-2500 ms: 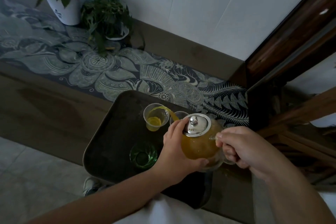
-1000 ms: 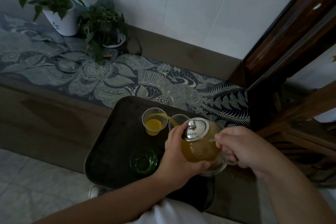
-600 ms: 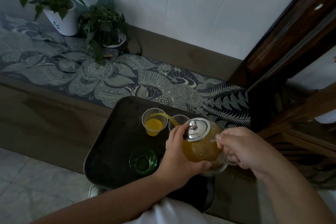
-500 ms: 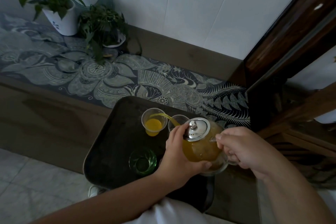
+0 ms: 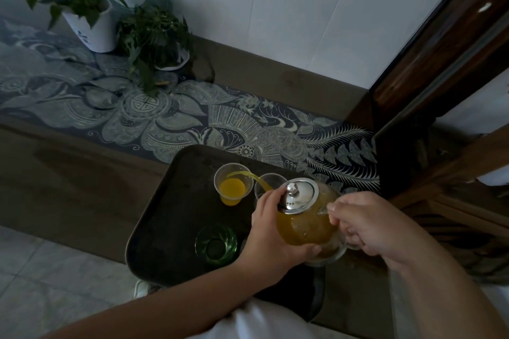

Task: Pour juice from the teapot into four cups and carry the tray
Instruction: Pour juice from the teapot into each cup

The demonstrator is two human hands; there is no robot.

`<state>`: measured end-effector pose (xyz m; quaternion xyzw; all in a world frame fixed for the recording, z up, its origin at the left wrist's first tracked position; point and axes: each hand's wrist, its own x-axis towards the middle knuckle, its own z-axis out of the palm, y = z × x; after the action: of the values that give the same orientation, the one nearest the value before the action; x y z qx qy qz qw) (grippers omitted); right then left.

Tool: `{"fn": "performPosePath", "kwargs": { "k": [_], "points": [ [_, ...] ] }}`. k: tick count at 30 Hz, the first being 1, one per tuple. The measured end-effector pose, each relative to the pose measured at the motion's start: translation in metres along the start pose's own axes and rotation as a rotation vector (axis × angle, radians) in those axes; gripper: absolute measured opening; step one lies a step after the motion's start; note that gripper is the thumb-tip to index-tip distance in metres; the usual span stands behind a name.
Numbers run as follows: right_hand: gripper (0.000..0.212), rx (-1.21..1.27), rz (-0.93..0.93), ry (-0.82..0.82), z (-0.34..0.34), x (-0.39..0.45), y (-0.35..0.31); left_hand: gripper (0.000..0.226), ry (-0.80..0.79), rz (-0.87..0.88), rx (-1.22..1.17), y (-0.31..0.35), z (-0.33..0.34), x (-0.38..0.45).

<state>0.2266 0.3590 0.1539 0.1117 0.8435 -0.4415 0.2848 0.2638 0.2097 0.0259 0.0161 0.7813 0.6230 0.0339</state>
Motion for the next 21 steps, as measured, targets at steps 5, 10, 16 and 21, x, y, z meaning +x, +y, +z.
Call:
{"fn": "performPosePath", "kwargs": {
  "k": [5,10,16,21],
  "points": [
    [0.028,-0.011,0.008,0.004,0.0003,-0.0022,-0.0021,0.103,-0.001,0.005,-0.004,-0.0004,-0.0002,-0.0008],
    [0.028,0.015,0.017,0.000,0.0008,-0.0032,-0.0020,0.105,0.001,0.009,-0.001,-0.0012,0.0003,-0.0016],
    [0.028,-0.001,0.020,0.003,0.0014,-0.0045,-0.0022,0.101,0.001,0.013,-0.002,-0.0010,-0.0007,-0.0024],
    [0.028,0.014,0.019,-0.004,0.0018,-0.0041,-0.0018,0.102,-0.002,0.016,-0.001,-0.0004,-0.0007,-0.0029]
  ]
}}
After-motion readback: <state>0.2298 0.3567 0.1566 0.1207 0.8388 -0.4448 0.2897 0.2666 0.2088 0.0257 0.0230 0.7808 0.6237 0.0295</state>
